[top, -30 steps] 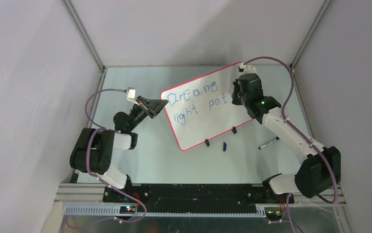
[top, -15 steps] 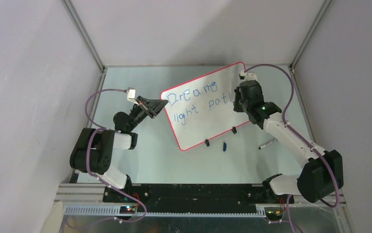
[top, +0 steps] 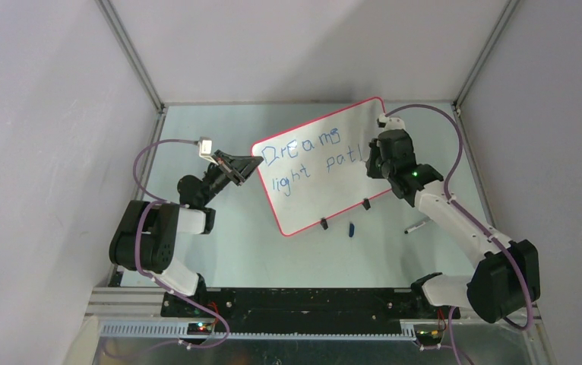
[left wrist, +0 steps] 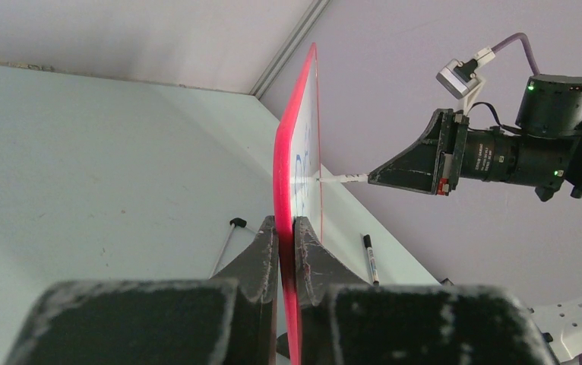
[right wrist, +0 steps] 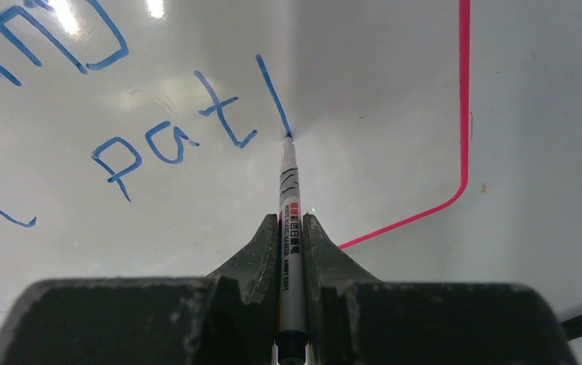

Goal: Write a sentence on the whiteboard

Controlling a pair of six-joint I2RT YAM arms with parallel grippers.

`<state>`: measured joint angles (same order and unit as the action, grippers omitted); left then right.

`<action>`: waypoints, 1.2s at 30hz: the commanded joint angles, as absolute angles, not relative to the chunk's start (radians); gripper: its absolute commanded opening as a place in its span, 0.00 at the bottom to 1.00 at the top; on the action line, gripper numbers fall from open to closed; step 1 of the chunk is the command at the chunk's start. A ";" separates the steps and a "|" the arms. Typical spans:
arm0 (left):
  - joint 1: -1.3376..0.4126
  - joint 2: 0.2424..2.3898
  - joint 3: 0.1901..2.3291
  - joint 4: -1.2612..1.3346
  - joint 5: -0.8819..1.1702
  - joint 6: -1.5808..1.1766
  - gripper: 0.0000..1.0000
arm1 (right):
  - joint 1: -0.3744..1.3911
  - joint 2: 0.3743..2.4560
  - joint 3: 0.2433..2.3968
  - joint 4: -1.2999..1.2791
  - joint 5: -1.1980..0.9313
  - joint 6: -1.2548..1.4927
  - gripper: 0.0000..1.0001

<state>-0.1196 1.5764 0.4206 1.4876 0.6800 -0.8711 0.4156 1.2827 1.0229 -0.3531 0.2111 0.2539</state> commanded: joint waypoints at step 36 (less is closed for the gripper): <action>-0.126 1.546 0.405 1.536 0.694 -0.782 0.00 | 0.372 1.357 1.149 -0.318 0.241 0.264 0.00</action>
<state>-0.1196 1.5761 0.4206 1.4876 0.6792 -0.8711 0.3847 1.3411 1.1103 -0.3462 0.2077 0.2535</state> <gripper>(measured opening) 0.088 0.149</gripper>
